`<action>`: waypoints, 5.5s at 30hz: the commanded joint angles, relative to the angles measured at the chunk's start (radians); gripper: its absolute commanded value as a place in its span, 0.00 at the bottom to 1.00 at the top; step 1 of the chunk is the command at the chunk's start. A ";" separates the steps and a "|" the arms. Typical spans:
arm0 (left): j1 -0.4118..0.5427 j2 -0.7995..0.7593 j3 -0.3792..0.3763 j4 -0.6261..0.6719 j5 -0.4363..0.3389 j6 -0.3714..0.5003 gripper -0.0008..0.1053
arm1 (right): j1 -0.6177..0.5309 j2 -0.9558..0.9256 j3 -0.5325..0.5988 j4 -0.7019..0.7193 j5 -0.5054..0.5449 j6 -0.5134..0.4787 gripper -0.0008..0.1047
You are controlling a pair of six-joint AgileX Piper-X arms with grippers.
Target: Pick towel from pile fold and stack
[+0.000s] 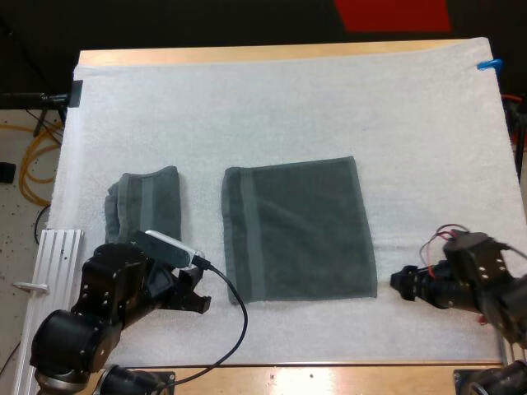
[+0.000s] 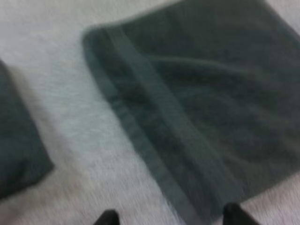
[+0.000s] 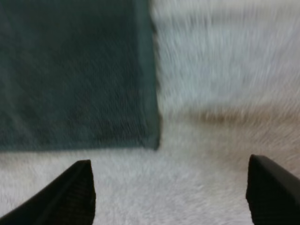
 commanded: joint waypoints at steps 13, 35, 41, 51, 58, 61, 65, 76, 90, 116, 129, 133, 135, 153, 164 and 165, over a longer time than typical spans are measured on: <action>-0.002 -0.005 0.024 -0.028 0.025 -0.018 0.44 | 0.001 0.394 0.044 -0.339 -0.318 0.110 0.63; -0.002 0.000 0.030 -0.028 0.069 -0.018 0.44 | 0.001 0.514 0.044 -0.412 -0.333 0.097 0.01; -0.002 0.031 0.103 -0.064 0.271 -0.073 0.44 | 0.001 0.465 0.044 -0.412 -0.333 0.098 0.01; -0.002 0.257 0.244 -0.250 0.296 -0.273 0.44 | 0.001 0.432 0.044 -0.412 -0.328 0.098 0.01; -0.002 0.529 0.246 -0.355 0.302 -0.296 0.44 | 0.001 0.432 0.044 -0.412 -0.328 0.098 0.01; -0.002 0.638 0.246 -0.409 0.337 -0.296 0.44 | 0.001 0.432 0.044 -0.412 -0.328 0.098 0.01; -0.002 0.750 0.246 -0.494 0.395 -0.296 0.44 | 0.001 0.432 0.044 -0.412 -0.328 0.098 0.01; -0.002 0.808 0.246 -0.555 0.496 -0.293 0.17 | 0.001 0.432 0.044 -0.412 -0.328 0.098 0.01; -0.002 0.596 0.246 -0.227 0.501 -0.149 0.01 | 0.001 0.199 0.044 -0.271 -0.334 0.090 0.01; 0.077 0.719 0.244 -0.880 0.477 -0.547 0.01 | 0.000 0.440 0.044 -0.838 -0.222 0.438 0.01; 0.203 0.812 0.244 -1.008 0.508 -0.574 0.01 | 0.000 0.544 0.031 -1.003 -0.071 0.476 0.01; 0.203 0.818 0.244 -1.009 0.473 -0.557 0.01 | 0.000 0.570 0.030 -1.021 -0.072 0.474 0.01; 0.203 0.818 0.244 -1.015 0.473 -0.556 0.01 | 0.000 0.581 0.030 -1.025 -0.081 0.474 0.01; 0.203 0.818 0.235 -1.225 0.437 -0.527 0.39 | -0.002 0.586 0.020 -1.295 -0.027 0.293 0.63; 0.203 0.818 0.147 -1.232 0.478 -0.546 0.39 | -0.002 0.586 -0.148 -1.154 0.004 -0.051 0.63; 0.203 0.818 0.142 -1.232 0.490 -0.546 0.39 | -0.002 0.584 -0.170 -1.120 0.004 -0.082 0.63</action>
